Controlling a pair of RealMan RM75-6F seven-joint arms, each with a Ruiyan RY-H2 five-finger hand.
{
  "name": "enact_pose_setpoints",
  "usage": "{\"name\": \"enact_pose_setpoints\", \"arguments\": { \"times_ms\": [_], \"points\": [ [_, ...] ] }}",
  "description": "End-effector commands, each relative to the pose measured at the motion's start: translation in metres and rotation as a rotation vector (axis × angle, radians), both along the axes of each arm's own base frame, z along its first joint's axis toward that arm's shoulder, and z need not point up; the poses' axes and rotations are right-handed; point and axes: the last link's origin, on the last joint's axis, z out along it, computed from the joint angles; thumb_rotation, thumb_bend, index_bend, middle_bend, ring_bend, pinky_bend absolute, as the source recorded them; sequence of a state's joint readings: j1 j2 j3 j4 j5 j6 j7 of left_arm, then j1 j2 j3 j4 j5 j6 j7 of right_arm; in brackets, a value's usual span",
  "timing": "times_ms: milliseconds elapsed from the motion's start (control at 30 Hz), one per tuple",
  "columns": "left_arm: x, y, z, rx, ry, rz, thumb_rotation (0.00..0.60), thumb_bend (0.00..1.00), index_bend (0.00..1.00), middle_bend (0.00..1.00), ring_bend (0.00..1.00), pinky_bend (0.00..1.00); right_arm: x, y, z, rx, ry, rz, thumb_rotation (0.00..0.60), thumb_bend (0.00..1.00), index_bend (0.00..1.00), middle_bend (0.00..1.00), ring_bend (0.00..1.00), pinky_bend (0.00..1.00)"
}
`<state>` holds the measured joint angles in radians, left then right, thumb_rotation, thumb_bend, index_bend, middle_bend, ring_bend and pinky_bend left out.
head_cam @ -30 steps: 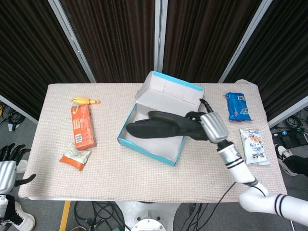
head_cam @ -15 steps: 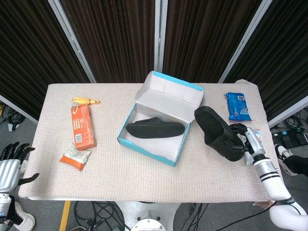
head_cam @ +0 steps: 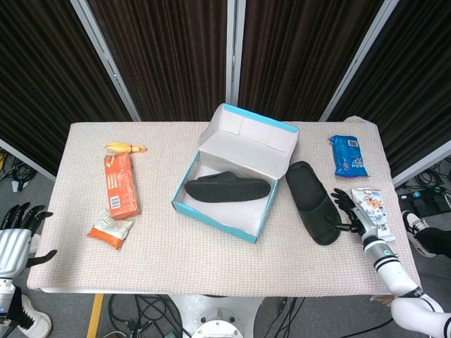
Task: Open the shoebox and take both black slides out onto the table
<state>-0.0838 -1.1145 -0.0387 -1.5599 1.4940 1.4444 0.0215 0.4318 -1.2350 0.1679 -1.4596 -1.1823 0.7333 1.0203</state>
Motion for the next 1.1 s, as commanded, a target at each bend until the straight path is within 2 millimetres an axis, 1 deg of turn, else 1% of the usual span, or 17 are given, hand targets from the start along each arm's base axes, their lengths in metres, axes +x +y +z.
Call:
{"name": "enact_pose_setpoints", "arguments": {
  "times_ms": [33,167,267,367,400,467,500,567,600,667,700,800,900,1100],
  "points": [
    [0.006,0.008,0.003,-0.005,0.010,-0.035,0.600,0.05,0.25,0.15,0.05,0.08,0.001,-0.002,0.016,-0.143,0.110,0.055,0.600,0.10,0.00,0.00,0.00,0.00],
    [0.019,0.029,0.005,-0.029,-0.006,-0.103,0.600,0.05,0.25,0.15,0.05,0.08,0.009,0.002,0.028,-0.197,0.203,0.123,0.600,0.10,0.00,0.00,0.00,0.00],
    [0.037,0.053,0.005,-0.058,-0.046,-0.177,0.600,0.05,0.25,0.15,0.05,0.08,0.025,0.002,0.045,-0.244,0.286,0.222,0.600,0.10,0.00,0.00,0.00,0.00],
    [0.066,0.086,0.003,-0.097,-0.091,-0.268,0.600,0.05,0.25,0.15,0.05,0.08,0.044,0.000,0.064,-0.289,0.307,0.290,0.600,0.10,0.00,0.00,0.00,0.00],
    [0.081,0.100,0.000,-0.119,-0.104,-0.304,0.600,0.05,0.25,0.15,0.05,0.09,0.052,0.000,0.072,-0.312,0.306,0.310,0.600,0.10,0.00,0.00,0.00,0.00],
    [0.104,0.121,-0.007,-0.159,-0.110,-0.357,0.600,0.05,0.25,0.15,0.05,0.10,0.061,-0.001,0.083,-0.336,0.318,0.342,0.600,0.10,0.00,0.00,0.00,0.00],
    [0.121,0.133,-0.014,-0.190,-0.113,-0.387,0.600,0.04,0.25,0.15,0.05,0.10,0.067,-0.002,0.089,-0.350,0.326,0.359,0.600,0.10,0.00,0.00,0.00,0.00],
    [0.145,0.150,-0.024,-0.238,-0.116,-0.419,0.600,0.04,0.25,0.15,0.05,0.11,0.075,-0.003,0.097,-0.365,0.338,0.379,0.600,0.10,0.00,0.00,0.00,0.00],
    [0.161,0.159,-0.032,-0.266,-0.119,-0.436,0.600,0.04,0.25,0.15,0.05,0.12,0.079,-0.004,0.101,-0.372,0.337,0.386,0.600,0.10,0.00,0.00,0.00,0.00],
    [0.184,0.172,-0.046,-0.305,-0.125,-0.456,0.600,0.04,0.25,0.15,0.05,0.12,0.084,-0.005,0.106,-0.376,0.333,0.391,0.600,0.10,0.00,0.00,0.00,0.00],
    [0.198,0.180,-0.056,-0.331,-0.122,-0.466,0.600,0.04,0.25,0.15,0.06,0.13,0.087,-0.006,0.109,-0.378,0.333,0.393,0.600,0.10,0.00,0.00,0.00,0.00],
    [0.228,0.194,-0.081,-0.373,-0.117,-0.488,0.600,0.04,0.25,0.17,0.09,0.16,0.090,-0.007,0.112,-0.381,0.332,0.394,0.600,0.10,0.00,0.00,0.00,0.00],
    [0.250,0.202,-0.105,-0.418,-0.095,-0.490,0.600,0.04,0.26,0.21,0.10,0.19,0.089,-0.007,0.112,-0.373,0.326,0.386,0.600,0.10,0.00,0.00,0.00,0.00],
    [0.272,0.209,-0.151,-0.493,-0.026,-0.453,0.600,0.04,0.26,0.21,0.10,0.19,0.084,-0.008,0.111,-0.363,0.318,0.373,0.600,0.10,0.00,0.00,0.00,0.00]
  ]
}}
